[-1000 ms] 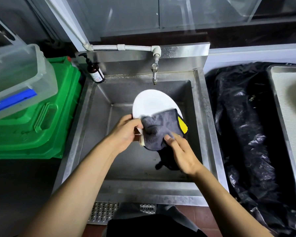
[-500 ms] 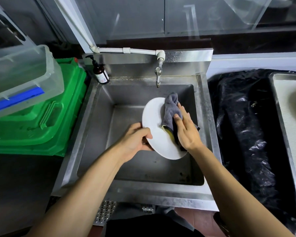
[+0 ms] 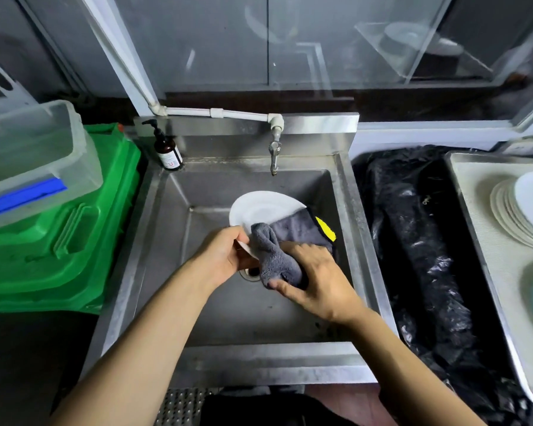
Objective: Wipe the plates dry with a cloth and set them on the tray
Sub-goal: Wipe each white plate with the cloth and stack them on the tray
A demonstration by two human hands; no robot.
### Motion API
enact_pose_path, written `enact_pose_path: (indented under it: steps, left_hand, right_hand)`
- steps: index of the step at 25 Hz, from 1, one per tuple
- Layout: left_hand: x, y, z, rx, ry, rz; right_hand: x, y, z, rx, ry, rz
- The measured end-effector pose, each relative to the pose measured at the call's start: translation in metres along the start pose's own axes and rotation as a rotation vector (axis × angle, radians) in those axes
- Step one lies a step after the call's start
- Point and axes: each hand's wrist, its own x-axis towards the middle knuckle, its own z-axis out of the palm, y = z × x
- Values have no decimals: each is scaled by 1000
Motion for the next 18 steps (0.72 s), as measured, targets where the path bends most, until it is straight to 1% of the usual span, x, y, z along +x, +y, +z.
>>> enact_pose_path:
  steps: [4, 6, 8, 9, 11, 13, 15, 16, 18]
  left_hand:
    - [6, 10, -10, -41, -14, -39]
    - [8, 14, -17, -38, -19, -53]
    - [10, 17, -24, -41, -49, -75]
    - [11, 18, -29, -26, -70, -91]
    - [16, 19, -40, 17, -77, -85]
    - [21, 14, -52, 123, 10, 6]
    - [25, 4, -65, 254, 141, 61]
    - [25, -2, -70, 298, 183, 51]
    - [25, -12, -76, 299, 184, -21]
  right_hand:
    - [13, -12, -1, -194, 130, -23]
    - [23, -19, 3, -188, 139, -27]
    - [31, -24, 10, -92, 144, 80]
    - [34, -24, 14, -22, 174, 181]
    - [42, -21, 22, 140, 315, 391]
    - [46, -12, 26, 352, 472, 537]
    - [45, -5, 30, 623, 568, 695]
    - [43, -2, 31, 793, 597, 778]
    - [41, 3, 30, 1070, 640, 911]
